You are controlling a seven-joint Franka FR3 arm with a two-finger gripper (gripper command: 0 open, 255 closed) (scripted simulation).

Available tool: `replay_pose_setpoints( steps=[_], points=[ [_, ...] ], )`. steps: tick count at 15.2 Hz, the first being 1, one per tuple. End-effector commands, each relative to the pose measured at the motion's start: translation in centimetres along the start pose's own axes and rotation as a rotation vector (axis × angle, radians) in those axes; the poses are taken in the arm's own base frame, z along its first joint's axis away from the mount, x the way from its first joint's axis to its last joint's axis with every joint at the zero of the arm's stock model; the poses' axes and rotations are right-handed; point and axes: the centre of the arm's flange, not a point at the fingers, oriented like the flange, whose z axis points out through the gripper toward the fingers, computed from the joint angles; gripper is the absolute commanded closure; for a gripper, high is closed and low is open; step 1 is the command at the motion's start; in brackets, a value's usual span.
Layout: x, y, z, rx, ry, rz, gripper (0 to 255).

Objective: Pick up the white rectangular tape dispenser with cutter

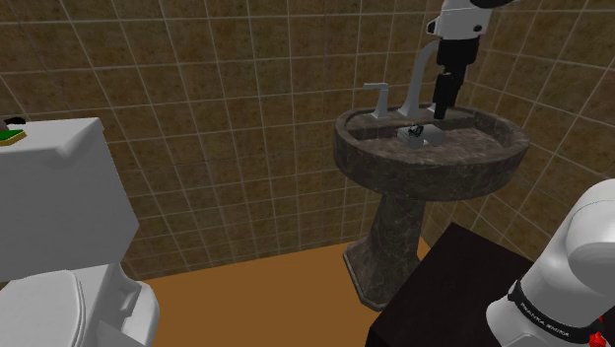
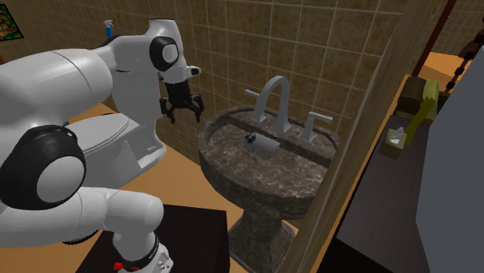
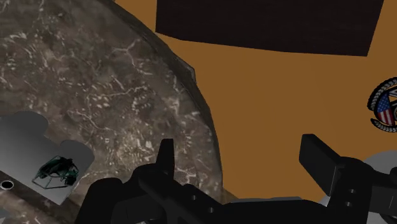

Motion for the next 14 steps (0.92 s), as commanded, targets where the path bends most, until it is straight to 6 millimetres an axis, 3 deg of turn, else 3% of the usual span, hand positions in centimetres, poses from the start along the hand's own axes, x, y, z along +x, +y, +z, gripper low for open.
replay_pose_setpoints(
  steps=[1, 14],
  points=[
    [0.7, 2.2, 0.9, 0.005, -0.008, -0.016, 0],
    [7.9, 17.0, 7.9, 0.040, -0.062, -0.111, 0]
  ],
)
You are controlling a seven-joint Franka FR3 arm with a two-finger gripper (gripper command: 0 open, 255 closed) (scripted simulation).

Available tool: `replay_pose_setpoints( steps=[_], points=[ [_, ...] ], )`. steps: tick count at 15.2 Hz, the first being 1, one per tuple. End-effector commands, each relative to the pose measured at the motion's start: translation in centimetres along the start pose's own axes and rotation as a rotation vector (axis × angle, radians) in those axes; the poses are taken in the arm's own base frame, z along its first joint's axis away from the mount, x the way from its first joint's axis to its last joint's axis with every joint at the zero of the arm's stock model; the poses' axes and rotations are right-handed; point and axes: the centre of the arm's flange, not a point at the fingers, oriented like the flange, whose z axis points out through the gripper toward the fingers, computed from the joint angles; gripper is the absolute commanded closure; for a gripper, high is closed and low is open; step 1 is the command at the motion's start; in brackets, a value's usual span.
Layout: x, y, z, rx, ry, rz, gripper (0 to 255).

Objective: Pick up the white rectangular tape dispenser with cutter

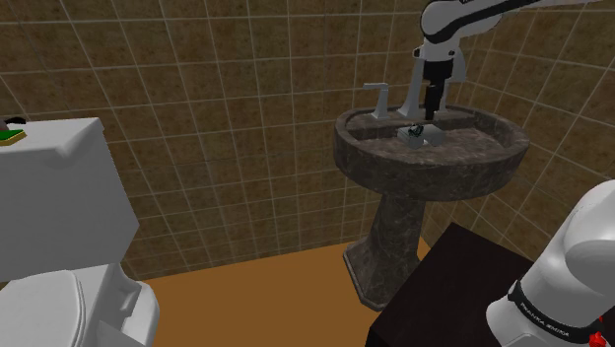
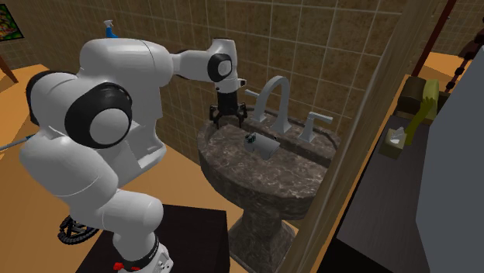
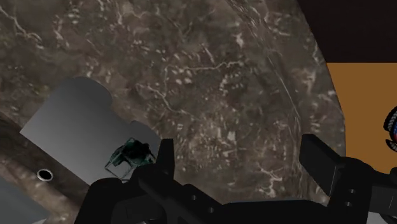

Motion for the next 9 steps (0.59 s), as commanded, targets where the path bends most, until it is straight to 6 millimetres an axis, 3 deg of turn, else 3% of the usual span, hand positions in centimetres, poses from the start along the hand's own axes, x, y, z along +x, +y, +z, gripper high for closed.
replay_pose_setpoints(
  steps=[1, 8, 9],
  points=[
    [1.1, 2.3, 0.9, 0.004, -0.008, -0.016, 0],
    [4.8, 10.4, 4.5, 0.023, -0.038, -0.067, 0],
    [5.0, 10.8, 4.7, 0.024, -0.039, -0.070, 0]
  ],
)
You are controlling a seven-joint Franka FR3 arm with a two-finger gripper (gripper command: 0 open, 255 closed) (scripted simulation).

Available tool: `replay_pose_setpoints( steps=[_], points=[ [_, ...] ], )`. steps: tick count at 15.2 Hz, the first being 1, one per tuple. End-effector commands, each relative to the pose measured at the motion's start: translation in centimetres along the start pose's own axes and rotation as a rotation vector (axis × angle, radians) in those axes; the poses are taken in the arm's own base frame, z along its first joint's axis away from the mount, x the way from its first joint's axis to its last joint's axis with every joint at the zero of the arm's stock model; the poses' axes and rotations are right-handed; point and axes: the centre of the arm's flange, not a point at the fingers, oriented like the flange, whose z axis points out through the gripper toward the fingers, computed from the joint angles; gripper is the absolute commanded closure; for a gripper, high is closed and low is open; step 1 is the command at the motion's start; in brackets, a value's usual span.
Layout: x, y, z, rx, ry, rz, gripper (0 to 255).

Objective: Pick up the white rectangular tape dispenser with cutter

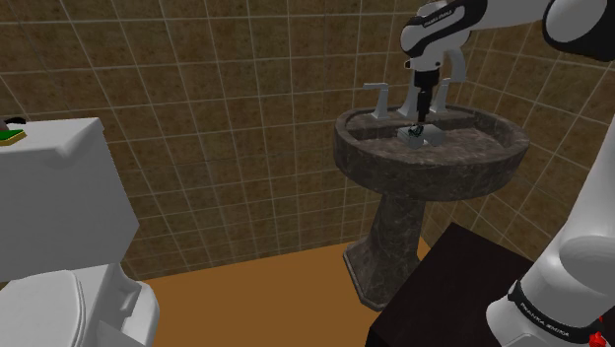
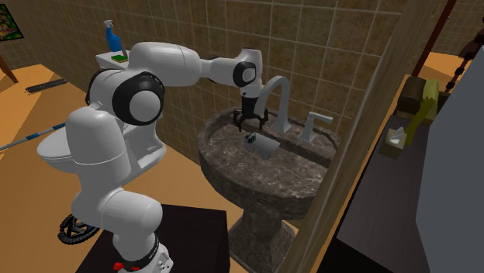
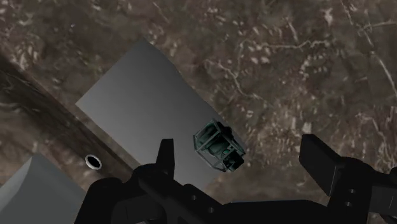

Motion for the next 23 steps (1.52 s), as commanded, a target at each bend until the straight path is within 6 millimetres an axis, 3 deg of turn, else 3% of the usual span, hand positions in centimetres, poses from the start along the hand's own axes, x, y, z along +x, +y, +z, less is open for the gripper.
replay_pose_setpoints(
  steps=[1, 7, 9, 10, 19, 23],
  points=[
    [0.5, 0.9, 0.9, 0.002, -0.003, -0.006, 0],
    [1.0, 1.0, 4.3, 0.002, -0.003, -0.006, 0],
    [1.0, 1.0, 4.3, 0.002, -0.003, -0.006, 0],
    [1.0, 1.1, 4.3, 0.002, -0.003, -0.006, 255],
    [1.0, 1.0, 4.3, 0.002, -0.003, -0.006, 255],
    [0.7, 1.0, 2.3, 0.002, -0.003, -0.006, 255]
  ],
)
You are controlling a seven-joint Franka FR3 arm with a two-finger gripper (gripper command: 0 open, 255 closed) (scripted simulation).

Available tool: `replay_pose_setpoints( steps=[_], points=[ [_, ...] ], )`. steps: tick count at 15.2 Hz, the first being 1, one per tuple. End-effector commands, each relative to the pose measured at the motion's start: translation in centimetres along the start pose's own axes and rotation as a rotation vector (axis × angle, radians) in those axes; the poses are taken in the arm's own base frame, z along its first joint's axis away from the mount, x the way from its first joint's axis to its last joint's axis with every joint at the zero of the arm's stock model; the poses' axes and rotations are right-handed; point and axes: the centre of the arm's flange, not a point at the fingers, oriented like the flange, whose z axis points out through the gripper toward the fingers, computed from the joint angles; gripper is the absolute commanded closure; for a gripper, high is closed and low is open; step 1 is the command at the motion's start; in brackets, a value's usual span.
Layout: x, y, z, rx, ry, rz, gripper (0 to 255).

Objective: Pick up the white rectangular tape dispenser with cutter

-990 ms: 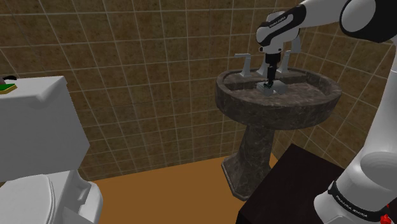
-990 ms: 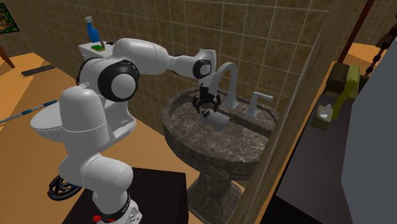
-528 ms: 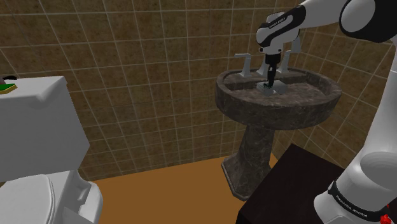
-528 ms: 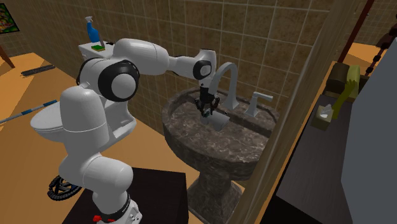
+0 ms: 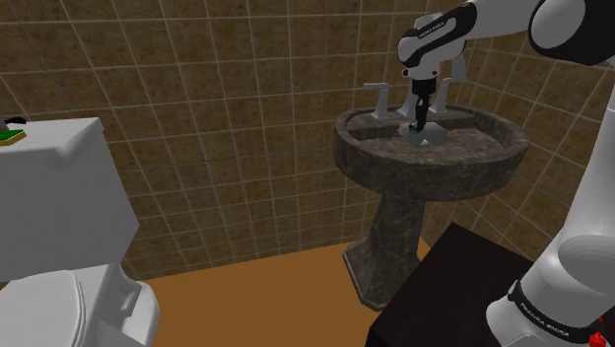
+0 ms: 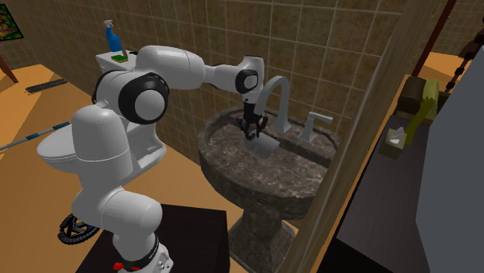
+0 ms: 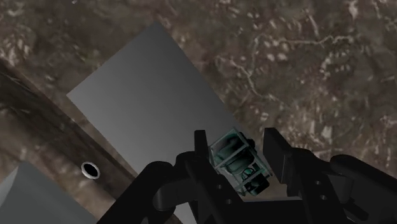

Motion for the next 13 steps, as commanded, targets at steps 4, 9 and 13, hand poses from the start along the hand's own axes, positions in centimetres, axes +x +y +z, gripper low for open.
replay_pose_setpoints(
  steps=[4, 9, 13],
  points=[
    [-0.4, -0.1, -2.5, 0.000, 0.000, 0.000, 255],
    [-0.9, -0.2, -5.1, 0.000, 0.000, 0.000, 255],
    [-1.1, -0.2, -6.3, 0.000, 0.000, 0.000, 255]
  ],
)
